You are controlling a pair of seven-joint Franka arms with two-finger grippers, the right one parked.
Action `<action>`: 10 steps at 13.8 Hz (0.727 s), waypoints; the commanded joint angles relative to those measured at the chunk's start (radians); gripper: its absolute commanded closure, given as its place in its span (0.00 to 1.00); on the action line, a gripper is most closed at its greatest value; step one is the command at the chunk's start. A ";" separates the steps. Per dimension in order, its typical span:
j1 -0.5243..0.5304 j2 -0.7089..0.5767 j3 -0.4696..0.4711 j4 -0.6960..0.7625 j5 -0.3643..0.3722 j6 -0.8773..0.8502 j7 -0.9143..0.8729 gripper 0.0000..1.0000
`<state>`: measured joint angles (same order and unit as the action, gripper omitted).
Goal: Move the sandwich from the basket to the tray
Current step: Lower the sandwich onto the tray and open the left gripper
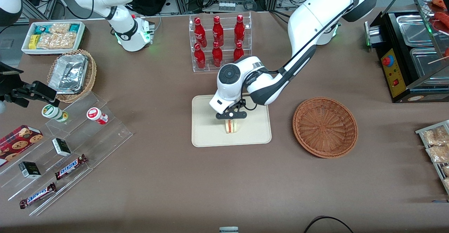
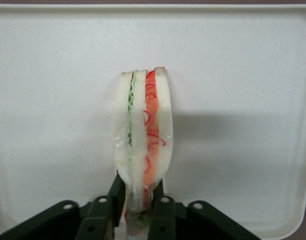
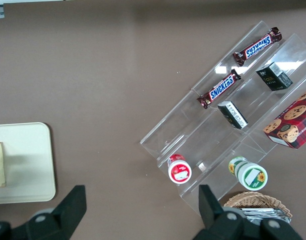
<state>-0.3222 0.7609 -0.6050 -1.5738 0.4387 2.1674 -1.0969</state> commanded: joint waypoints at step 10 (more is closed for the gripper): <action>0.121 -0.359 0.022 0.017 -0.008 -0.300 -0.083 0.00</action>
<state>-0.2403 0.4868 -0.5884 -1.5235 0.4422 1.9234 -1.1542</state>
